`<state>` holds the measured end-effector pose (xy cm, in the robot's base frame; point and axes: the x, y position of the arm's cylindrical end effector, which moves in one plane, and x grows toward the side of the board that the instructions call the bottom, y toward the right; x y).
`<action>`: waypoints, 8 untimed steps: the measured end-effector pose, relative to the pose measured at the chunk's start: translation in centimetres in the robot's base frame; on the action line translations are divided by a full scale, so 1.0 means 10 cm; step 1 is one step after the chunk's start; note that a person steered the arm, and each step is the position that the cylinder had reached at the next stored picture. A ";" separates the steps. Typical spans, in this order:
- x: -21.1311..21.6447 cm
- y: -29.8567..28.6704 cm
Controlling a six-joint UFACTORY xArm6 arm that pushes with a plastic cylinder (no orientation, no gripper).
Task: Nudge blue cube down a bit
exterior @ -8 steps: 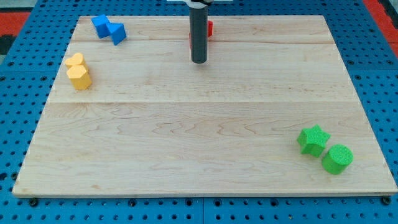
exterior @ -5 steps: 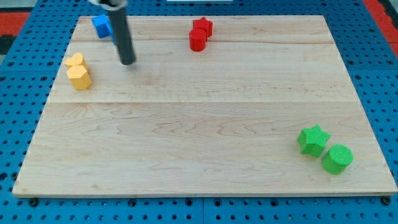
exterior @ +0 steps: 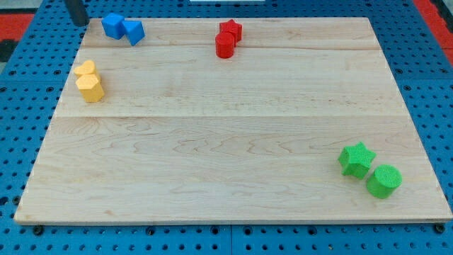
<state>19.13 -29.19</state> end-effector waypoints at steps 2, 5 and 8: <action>0.00 0.99; 0.01 1.10; 0.31 1.11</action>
